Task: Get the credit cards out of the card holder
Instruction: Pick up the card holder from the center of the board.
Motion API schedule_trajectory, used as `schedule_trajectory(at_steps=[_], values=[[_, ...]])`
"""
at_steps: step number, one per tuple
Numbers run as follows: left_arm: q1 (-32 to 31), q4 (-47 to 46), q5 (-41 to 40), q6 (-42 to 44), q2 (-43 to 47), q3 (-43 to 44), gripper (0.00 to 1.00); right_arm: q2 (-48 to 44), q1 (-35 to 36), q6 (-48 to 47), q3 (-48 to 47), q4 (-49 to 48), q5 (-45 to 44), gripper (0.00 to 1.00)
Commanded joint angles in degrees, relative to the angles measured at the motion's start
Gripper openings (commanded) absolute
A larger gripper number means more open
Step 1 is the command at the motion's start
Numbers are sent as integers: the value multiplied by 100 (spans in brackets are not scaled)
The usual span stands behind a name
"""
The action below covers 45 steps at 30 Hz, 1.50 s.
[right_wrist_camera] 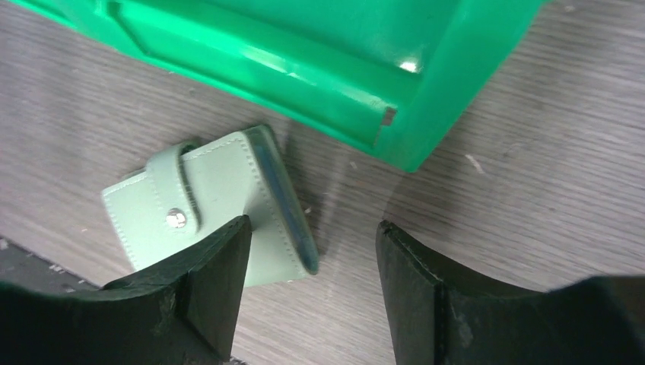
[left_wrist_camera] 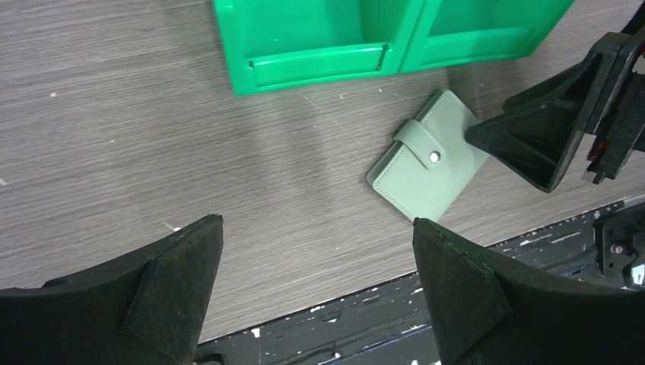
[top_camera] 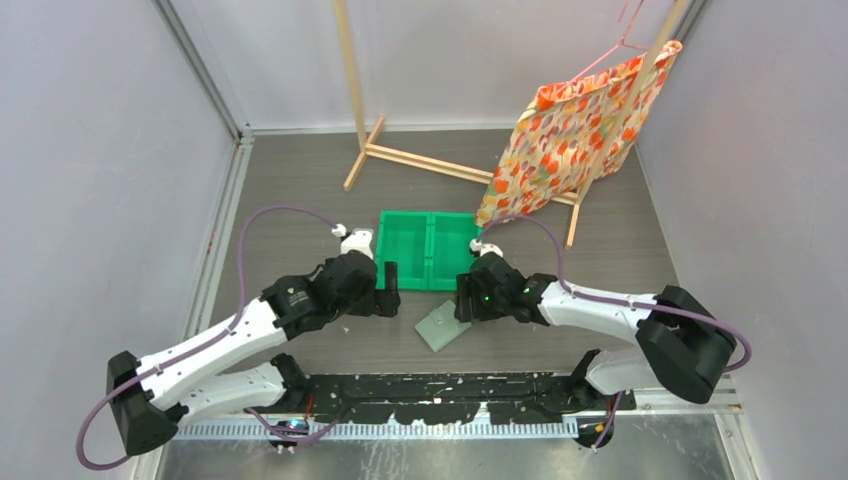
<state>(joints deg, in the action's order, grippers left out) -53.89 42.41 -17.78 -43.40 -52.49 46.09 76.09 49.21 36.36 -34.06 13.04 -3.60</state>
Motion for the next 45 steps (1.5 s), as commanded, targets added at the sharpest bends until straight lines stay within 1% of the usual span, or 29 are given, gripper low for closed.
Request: schedule_trajectory(at_steps=[1, 6, 8, 10, 12, 13, 14, 15, 17, 18, 19, 20, 23, 25, 30, 33, 36, 39, 43, 45], values=[[19, -492, 445, 63, -259, 59, 96, -35, -44, 62, 136, -561, 797, 63], [19, -715, 624, 93, -524, 22, 95, -10, -93, 273, 385, -925, 1029, 45], [19, -873, 700, 143, -579, -61, 94, -15, -101, 291, 392, -977, 1040, 42], [19, -1219, 822, 266, -609, -348, 93, -29, -101, 250, 355, -951, 1059, 29], [19, -1550, 962, 375, -664, -590, 91, -8, -98, 160, 295, -885, 1066, 21], [19, -1651, 1028, 402, -708, -648, 89, 5, -103, 98, 242, -814, 1052, 20], [19, -1765, 1106, 443, -775, -682, 88, 6, -101, 59, 184, -724, 1005, 22], [19, -1805, 1182, 479, -859, -677, 87, 4, -95, 39, 131, -619, 946, 34], [13, -1836, 1301, 597, -1063, -583, 87, -36, -100, 41, 8, -346, 740, 75], [10, -1827, 1312, 648, -1185, -514, 86, -84, -97, 71, -31, -219, 664, 85], [10, -1831, 1301, 714, -1286, -453, 86, -176, -97, 124, -41, -109, 581, 89], [10, -1859, 1281, 773, -1404, -392, 86, -297, -104, 197, -24, -10, 514, 90], [-5, -1991, 1291, 971, -1759, -228, 83, -1023, -100, 771, 147, 327, -65, 89], [-27, -2152, 1347, 1066, -2020, -139, 81, -1676, -103, 1434, 386, 505, -339, 86], [-51, -2717, 1633, 1242, -2542, -88, 79, -3371, -88, 3126, 1173, 675, -578, 76], [-52, -2823, 1828, 1282, -2873, 3, 77, -4002, -85, 3721, 1404, 886, -679, 73], [-52, -2914, 2099, 1217, -3075, 13, 76, -4257, -62, 4116, 1484, 964, -645, 70], [-60, -3114, 2332, 1093, -3177, -72, 76, -4244, 7, 4553, 1608, 784, -563, 67], [-60, -3450, 2628, 874, -3224, -297, 75, -3881, 170, 4990, 1865, 319, -626, 59], [-69, -3628, 2781, 737, -3198, -431, 74, -3634, 272, 5106, 1932, 147, -682, 58]])
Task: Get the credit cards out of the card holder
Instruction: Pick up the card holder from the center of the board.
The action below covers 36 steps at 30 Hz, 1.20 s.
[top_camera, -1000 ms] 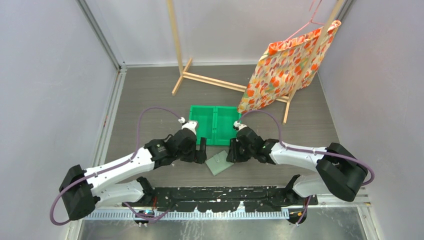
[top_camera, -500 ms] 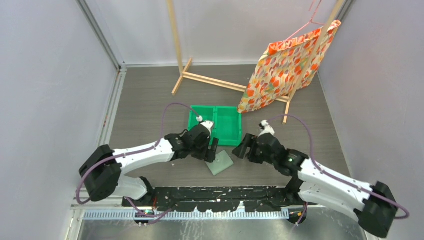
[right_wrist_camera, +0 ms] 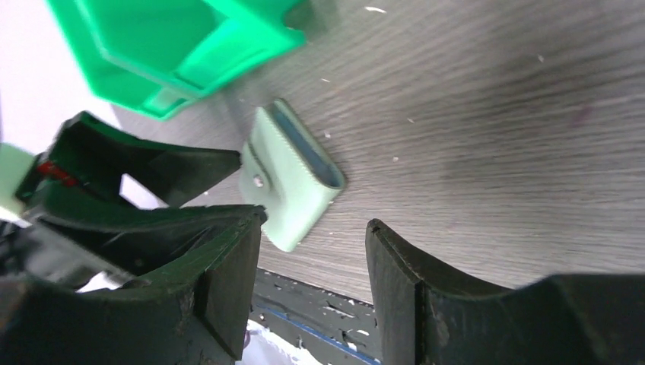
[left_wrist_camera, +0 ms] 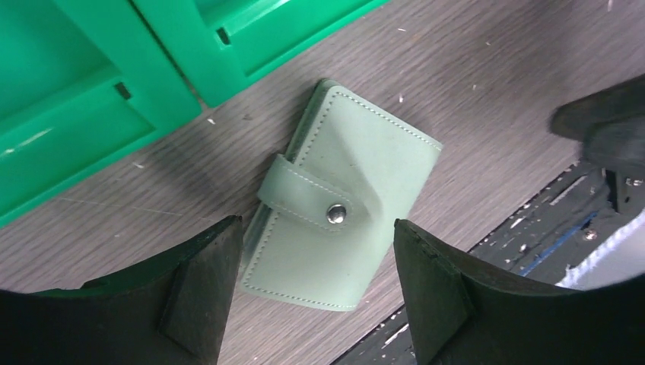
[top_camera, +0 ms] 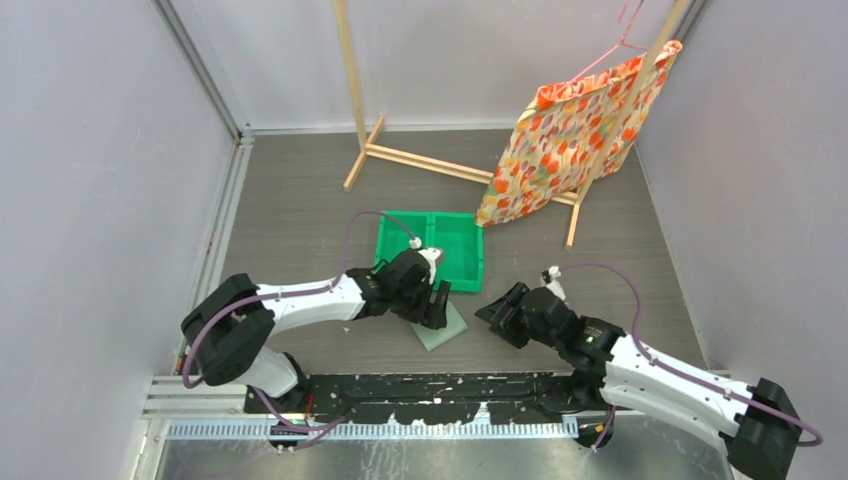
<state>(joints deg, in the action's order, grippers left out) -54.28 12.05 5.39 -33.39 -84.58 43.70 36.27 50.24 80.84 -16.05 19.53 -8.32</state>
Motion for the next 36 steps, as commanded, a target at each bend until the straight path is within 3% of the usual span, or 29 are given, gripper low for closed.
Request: schedule_trajectory(at_steps=[1, 12, 18, 25, 29, 34, 36], values=[[-34, -664, 531, -339, 36, -259, 74, 479, 225, 693, 155, -622, -214, 58], [-325, -1421, 745, -1174, 162, -899, 72, 1490, 683, 1109, 356, -1715, -408, 58], [-366, -1352, 315, -1308, 351, -1002, 69, 2032, 707, 1005, 392, -2323, -298, 58], [-370, -1371, 433, -1249, 146, -879, 65, 2585, 787, 1018, 516, -3110, -234, 57], [-387, -1390, 649, -1248, -103, -717, 61, 2815, 976, 1126, 572, -3535, -333, 50], [-425, -1399, 639, -1258, -242, -635, 59, 2839, 1078, 1136, 566, -3618, -443, 29], [-420, -1369, 616, -1251, -209, -635, 59, 2735, 1078, 1127, 568, -3476, -503, 27]])
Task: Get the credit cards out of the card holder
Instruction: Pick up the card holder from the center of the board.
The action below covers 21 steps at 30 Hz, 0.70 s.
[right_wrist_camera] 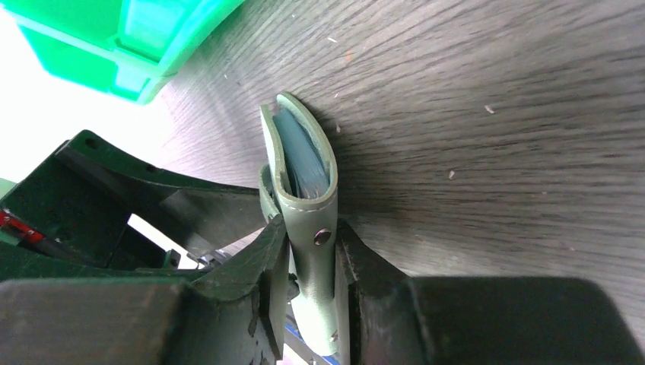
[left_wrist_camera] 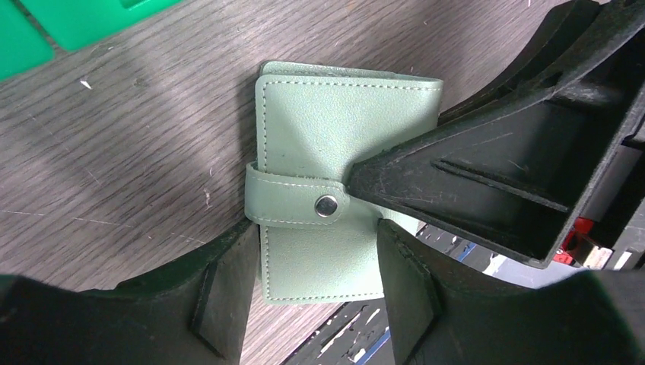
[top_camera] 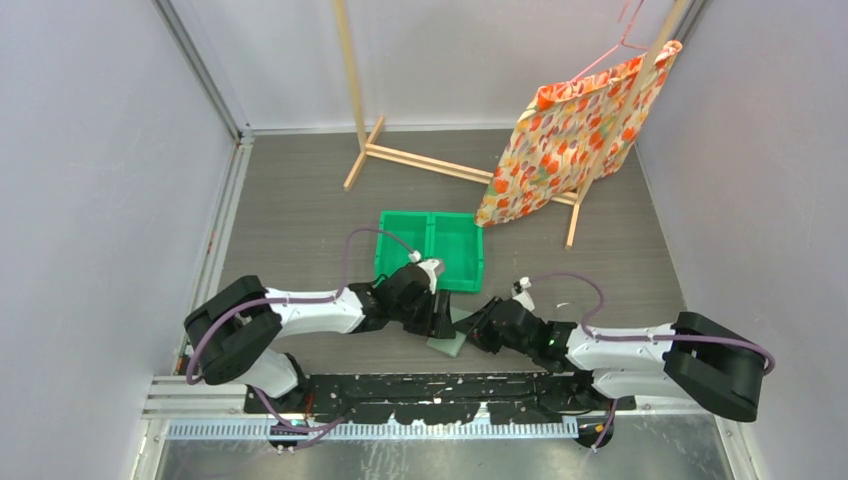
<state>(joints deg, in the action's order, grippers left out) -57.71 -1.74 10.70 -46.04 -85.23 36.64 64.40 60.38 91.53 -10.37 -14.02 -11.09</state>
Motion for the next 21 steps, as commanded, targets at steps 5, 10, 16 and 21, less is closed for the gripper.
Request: schedule_trajectory(at_steps=[5, 10, 16, 21], values=[[-78, 419, -91, 122, 198, 89, 59, -626, 62, -168, -64, 674, -484, 16], [-78, 924, -430, 189, 832, 74, 60, -1366, 66, -474, -135, 1624, -736, 1], [-78, 1263, -663, 268, 1698, -11, 60, -1996, 67, -849, -300, 2178, -697, 1], [-199, 1294, -958, 315, 2010, 61, 55, -1921, 68, -1103, -718, 2464, -594, 1]])
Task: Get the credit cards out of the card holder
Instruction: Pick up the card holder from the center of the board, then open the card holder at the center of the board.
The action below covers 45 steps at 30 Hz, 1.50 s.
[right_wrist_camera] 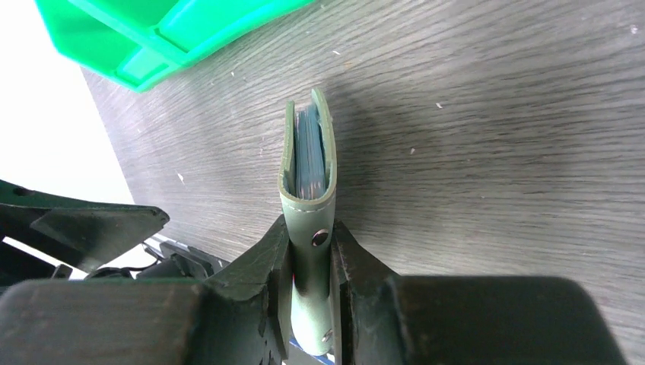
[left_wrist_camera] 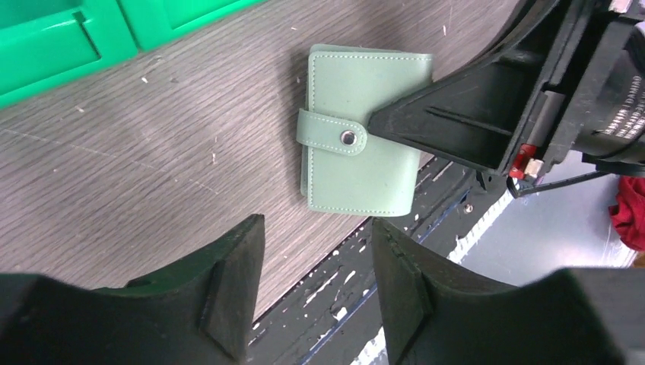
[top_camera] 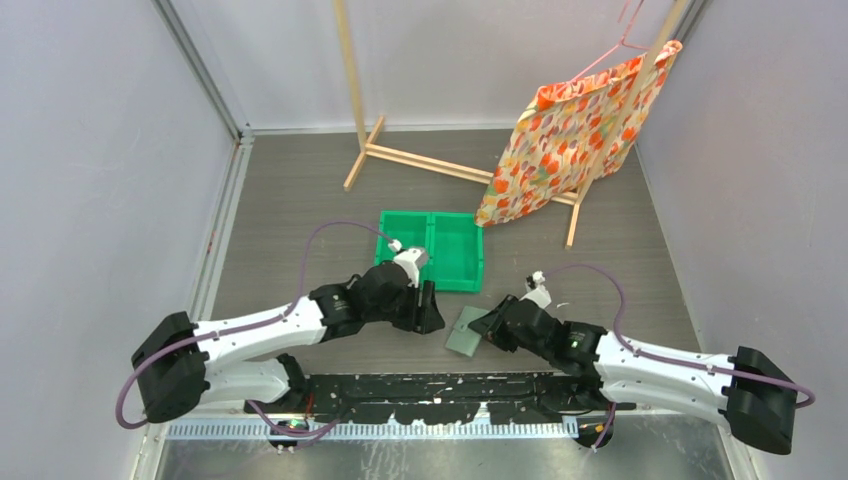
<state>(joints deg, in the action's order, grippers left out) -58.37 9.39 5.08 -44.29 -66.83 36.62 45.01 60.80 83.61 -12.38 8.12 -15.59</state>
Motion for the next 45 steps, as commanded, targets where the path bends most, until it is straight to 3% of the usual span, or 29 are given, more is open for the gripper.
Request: schedule_trajectory(at_steps=[1, 15, 24, 26, 36, 42, 45], values=[[-216, 231, -653, 137, 178, 91, 52, 82, 28, -346, -614, 256, -134, 1], [-1270, -228, -2157, 254, -309, 471, 52, 673, 28, -507, -1370, 209, 262, 1], [-1344, -506, -2234, 393, -560, 548, 50, 668, 26, -486, -1398, 66, 379, 1], [-1348, -502, -2267, 420, -611, 569, 45, 646, 25, -479, -1392, 31, 408, 1], [-1344, -275, -2501, 501, -753, 658, 40, 539, 25, -417, -1337, -216, 555, 1], [-1344, -77, -2660, 607, -772, 728, 25, 485, 21, -383, -1336, -271, 592, 1], [-1379, 133, -2779, 651, -835, 846, 25, 490, 29, -381, -1337, -296, 605, 1]])
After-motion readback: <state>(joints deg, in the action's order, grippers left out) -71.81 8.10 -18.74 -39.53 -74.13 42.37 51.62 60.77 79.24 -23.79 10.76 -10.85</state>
